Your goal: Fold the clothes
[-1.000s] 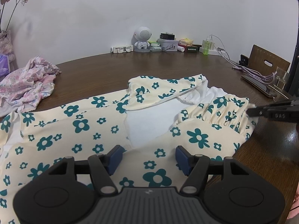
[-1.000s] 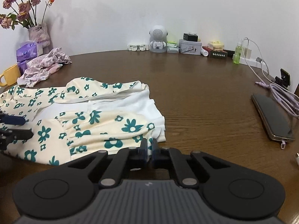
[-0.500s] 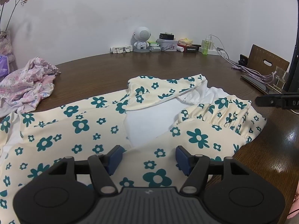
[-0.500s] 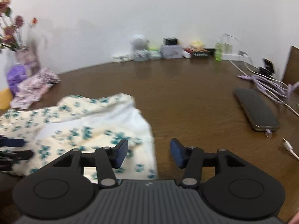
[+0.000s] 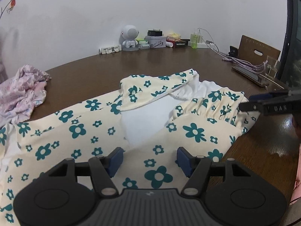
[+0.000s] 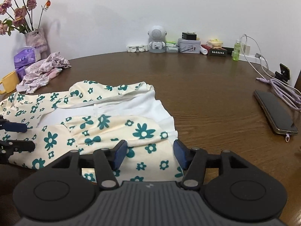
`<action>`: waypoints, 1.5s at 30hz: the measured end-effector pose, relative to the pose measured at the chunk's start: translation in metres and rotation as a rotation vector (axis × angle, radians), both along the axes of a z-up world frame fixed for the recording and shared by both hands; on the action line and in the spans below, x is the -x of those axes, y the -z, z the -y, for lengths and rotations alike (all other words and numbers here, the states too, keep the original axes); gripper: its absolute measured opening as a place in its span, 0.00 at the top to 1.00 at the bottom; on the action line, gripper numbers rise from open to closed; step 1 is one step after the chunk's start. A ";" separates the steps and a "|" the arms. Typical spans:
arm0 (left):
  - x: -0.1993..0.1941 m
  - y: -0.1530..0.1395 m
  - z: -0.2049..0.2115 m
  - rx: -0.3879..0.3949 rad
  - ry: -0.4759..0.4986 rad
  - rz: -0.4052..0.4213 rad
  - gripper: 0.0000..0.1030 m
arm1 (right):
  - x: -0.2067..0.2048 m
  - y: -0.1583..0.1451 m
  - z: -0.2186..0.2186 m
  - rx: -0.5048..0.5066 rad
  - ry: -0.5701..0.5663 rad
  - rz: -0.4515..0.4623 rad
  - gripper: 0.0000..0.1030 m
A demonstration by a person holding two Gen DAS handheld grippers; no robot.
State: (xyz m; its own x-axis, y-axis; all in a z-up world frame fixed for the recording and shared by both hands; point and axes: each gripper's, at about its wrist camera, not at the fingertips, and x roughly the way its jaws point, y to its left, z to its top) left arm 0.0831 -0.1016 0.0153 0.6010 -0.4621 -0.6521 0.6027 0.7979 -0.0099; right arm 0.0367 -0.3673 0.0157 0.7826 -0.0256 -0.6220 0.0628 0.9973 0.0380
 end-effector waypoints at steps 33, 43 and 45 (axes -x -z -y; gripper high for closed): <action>-0.013 0.001 -0.003 0.049 -0.155 -0.022 0.32 | -0.038 -0.002 -0.055 0.120 -0.167 0.081 0.49; -0.010 0.003 -0.006 0.069 -0.152 -0.012 0.31 | -0.053 0.008 -0.044 0.032 -0.154 -0.013 0.91; -0.010 0.003 -0.007 0.075 -0.153 -0.012 0.31 | -0.051 0.008 -0.050 0.062 -0.149 -0.001 0.90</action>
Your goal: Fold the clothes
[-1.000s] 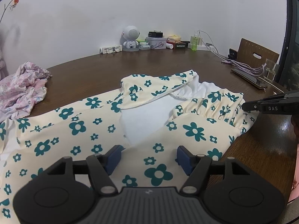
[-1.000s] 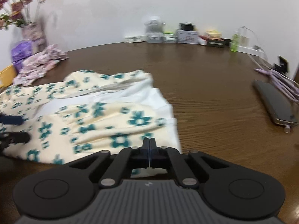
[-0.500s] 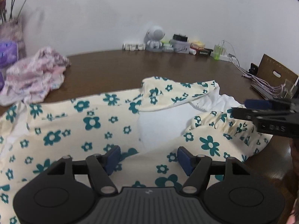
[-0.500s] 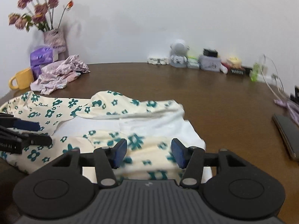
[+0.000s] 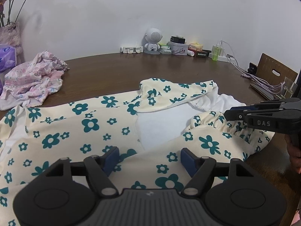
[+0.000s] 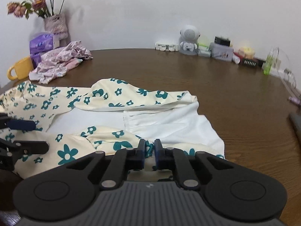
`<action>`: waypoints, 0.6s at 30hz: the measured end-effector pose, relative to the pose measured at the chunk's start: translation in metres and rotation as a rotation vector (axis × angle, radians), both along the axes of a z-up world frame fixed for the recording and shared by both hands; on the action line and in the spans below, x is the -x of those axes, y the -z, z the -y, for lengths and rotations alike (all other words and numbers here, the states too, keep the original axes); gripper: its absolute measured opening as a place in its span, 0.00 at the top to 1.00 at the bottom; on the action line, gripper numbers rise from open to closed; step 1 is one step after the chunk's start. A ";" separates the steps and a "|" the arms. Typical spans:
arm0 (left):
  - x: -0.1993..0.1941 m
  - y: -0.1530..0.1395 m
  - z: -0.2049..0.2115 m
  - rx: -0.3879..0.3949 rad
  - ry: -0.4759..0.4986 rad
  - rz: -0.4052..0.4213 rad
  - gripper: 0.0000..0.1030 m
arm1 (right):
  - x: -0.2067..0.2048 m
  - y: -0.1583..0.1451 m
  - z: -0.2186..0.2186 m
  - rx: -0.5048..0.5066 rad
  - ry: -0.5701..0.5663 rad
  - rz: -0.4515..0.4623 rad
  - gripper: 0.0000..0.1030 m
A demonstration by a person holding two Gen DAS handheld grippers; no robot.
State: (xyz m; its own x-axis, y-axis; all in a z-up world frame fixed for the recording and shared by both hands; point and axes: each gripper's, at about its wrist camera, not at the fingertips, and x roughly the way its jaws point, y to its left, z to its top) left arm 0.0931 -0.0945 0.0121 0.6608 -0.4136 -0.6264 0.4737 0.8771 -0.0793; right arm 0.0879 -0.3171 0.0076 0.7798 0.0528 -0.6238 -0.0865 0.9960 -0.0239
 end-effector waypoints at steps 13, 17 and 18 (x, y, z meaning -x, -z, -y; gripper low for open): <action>0.012 -0.016 -0.047 0.054 -0.146 0.030 0.31 | 0.011 -0.013 -0.041 -0.072 -0.139 0.074 0.55; 0.021 -0.019 -0.088 0.045 -0.263 0.045 0.31 | 0.009 -0.012 -0.053 -0.105 -0.179 0.059 0.54; 0.023 -0.020 -0.099 0.044 -0.299 0.047 0.31 | 0.008 -0.012 -0.056 -0.113 -0.188 0.055 0.52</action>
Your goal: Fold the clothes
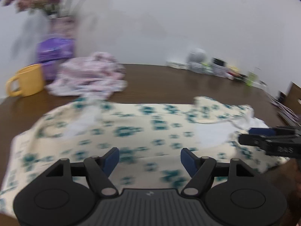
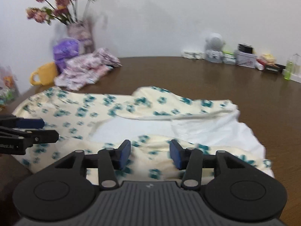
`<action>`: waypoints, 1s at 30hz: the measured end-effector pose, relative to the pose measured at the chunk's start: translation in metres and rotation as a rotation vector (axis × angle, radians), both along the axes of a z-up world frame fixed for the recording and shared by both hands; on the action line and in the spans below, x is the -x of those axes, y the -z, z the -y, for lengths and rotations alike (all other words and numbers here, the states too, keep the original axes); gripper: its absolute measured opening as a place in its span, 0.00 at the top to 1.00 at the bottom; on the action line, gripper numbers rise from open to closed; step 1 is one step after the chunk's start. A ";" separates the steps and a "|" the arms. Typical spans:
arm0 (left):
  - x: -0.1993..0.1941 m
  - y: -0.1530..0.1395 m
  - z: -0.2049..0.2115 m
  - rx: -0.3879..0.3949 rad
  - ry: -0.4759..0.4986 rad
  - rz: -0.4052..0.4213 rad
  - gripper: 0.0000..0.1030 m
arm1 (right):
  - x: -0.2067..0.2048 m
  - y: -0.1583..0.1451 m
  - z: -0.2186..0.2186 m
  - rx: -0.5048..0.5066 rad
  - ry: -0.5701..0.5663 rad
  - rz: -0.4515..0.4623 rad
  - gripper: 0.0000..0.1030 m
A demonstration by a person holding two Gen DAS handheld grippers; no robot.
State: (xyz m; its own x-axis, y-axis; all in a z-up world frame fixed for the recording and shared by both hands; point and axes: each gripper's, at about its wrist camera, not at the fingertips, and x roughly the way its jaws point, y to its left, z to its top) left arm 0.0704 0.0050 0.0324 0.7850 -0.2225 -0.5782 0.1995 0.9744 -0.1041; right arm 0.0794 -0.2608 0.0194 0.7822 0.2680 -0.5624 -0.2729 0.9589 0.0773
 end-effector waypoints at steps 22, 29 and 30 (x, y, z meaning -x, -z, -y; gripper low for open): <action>0.029 0.007 -0.130 -0.019 -0.273 -0.100 0.33 | 0.003 0.023 -0.116 0.084 -0.292 -0.037 0.24; 0.031 0.005 -0.132 0.006 -0.235 -0.107 0.33 | 0.002 0.023 -0.115 0.075 -0.291 -0.036 0.23; 0.031 0.006 -0.133 0.005 -0.230 -0.112 0.33 | 0.002 0.023 -0.115 0.073 -0.290 -0.037 0.23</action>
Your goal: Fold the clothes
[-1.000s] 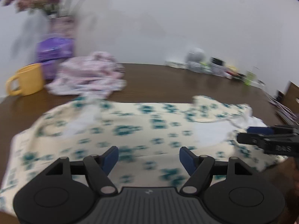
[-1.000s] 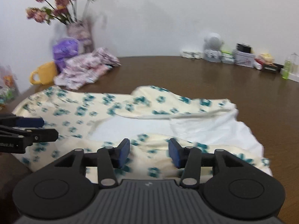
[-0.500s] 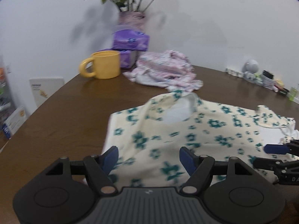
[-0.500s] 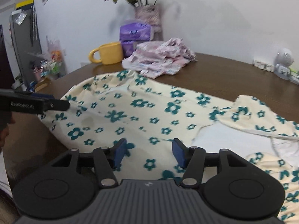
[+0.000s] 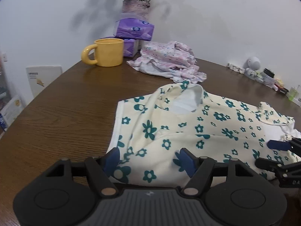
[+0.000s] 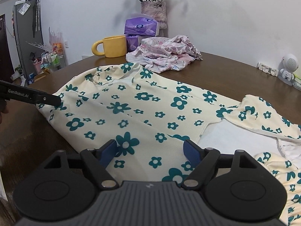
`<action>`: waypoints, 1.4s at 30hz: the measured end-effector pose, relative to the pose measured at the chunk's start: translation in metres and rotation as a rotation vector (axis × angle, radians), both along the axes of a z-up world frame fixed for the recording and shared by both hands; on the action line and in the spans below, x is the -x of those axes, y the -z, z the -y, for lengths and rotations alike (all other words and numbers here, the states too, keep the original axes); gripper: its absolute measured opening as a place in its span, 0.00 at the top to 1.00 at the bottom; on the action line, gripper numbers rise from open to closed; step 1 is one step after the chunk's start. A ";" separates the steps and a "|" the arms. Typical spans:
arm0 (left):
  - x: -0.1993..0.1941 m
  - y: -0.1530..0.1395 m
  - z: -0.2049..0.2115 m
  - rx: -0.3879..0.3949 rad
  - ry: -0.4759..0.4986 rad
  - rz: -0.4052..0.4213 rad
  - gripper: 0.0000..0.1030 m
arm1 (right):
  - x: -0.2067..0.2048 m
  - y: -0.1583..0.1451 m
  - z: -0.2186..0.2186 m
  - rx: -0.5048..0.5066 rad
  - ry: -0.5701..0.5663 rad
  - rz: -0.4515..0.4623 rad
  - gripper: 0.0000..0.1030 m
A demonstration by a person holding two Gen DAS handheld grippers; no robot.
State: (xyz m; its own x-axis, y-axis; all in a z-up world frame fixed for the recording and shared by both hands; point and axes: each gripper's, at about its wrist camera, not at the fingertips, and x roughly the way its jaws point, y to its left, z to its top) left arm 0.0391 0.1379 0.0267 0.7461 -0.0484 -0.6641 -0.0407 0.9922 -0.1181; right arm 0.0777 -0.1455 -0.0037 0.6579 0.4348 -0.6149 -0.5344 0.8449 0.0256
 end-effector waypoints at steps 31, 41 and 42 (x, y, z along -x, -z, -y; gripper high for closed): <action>-0.007 -0.003 -0.012 -0.011 0.088 0.009 0.73 | 0.000 0.001 -0.003 -0.006 0.011 -0.005 0.18; -0.030 -0.014 -0.012 0.041 0.171 0.004 0.52 | 0.000 0.001 -0.005 -0.003 0.009 -0.005 0.16; -0.033 -0.012 -0.010 0.028 0.174 -0.008 0.52 | 0.000 0.001 -0.005 -0.001 0.009 -0.004 0.16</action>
State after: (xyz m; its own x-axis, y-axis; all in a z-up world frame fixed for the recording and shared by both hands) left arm 0.0726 0.1478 0.0389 0.7194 -0.1949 -0.6667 0.1300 0.9806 -0.1464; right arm 0.0779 -0.1406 -0.0048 0.6593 0.4295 -0.6171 -0.5268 0.8495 0.0284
